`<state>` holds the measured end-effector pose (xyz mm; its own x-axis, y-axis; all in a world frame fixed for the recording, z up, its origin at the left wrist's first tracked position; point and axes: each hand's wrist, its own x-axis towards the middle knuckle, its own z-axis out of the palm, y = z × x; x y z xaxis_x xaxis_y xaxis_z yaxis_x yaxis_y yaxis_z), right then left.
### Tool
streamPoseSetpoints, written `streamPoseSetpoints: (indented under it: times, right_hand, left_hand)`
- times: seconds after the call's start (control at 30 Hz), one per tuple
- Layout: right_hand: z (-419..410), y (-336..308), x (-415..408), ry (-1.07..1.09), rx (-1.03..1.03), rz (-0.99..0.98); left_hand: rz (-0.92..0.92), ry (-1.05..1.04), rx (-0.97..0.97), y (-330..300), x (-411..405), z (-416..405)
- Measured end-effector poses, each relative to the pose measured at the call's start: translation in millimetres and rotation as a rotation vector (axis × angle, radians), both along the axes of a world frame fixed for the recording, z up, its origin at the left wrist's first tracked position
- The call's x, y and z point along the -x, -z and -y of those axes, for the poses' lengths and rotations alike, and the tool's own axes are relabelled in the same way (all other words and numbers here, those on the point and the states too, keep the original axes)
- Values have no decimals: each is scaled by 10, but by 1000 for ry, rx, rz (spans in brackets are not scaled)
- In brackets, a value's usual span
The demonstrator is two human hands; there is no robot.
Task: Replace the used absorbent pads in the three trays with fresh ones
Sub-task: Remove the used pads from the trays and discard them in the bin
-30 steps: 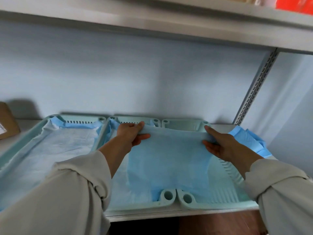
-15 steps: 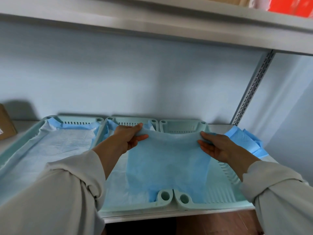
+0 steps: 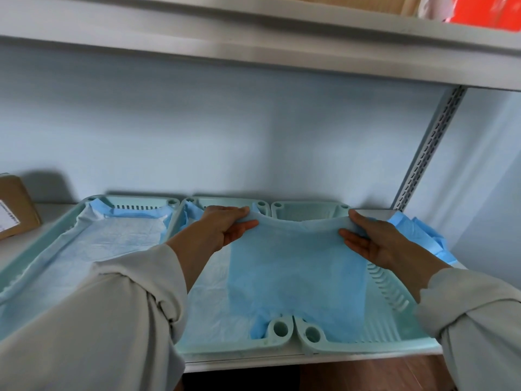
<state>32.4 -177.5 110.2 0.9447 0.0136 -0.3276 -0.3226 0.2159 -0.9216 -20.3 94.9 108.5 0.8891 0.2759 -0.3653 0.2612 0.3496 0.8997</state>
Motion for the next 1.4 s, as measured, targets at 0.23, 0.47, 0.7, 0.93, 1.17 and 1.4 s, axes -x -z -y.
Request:
streamPoseSetpoints:
  times: [0.23, 0.47, 0.7, 0.93, 1.17, 1.4]
  right_hand:
    - [30, -103, -105, -3, -63, 101]
    - [27, -25, -67, -26, 78, 32]
    - [52, 86, -45, -21, 140, 4]
    - [-256, -307, -139, 96, -72, 297]
    - [-315, 81, -41, 63, 35, 181]
    - [-247, 952, 395, -23, 350, -185]
  left_hand:
    - [95, -109, -19, -41, -66, 22]
    - [-12, 42, -86, 20, -11, 3]
    - [-100, 104, -181, 81, -16, 52]
    - [333, -257, -134, -295, -250, 120]
    - [196, -257, -313, 260, -156, 16]
    - [-266, 3, -517, 1250, 374, -12]
